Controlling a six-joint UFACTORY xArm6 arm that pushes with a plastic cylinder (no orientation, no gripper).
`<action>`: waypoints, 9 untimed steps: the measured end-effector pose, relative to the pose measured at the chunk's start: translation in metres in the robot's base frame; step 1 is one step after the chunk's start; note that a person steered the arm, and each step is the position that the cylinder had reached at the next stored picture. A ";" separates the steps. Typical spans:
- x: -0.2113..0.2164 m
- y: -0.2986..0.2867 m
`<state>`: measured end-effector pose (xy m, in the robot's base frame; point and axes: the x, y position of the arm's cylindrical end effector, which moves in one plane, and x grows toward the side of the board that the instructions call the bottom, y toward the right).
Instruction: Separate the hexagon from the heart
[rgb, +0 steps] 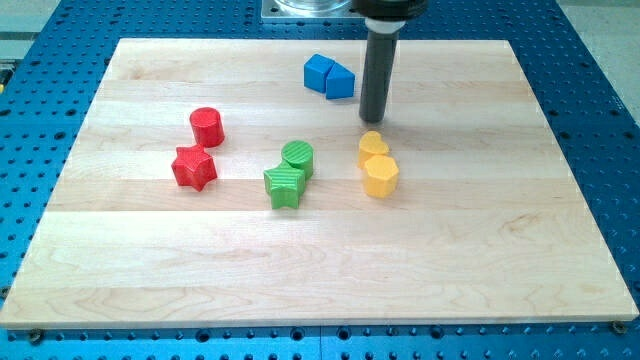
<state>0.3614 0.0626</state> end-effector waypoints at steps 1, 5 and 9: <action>0.007 -0.006; 0.105 -0.014; 0.126 0.099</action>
<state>0.4878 0.1621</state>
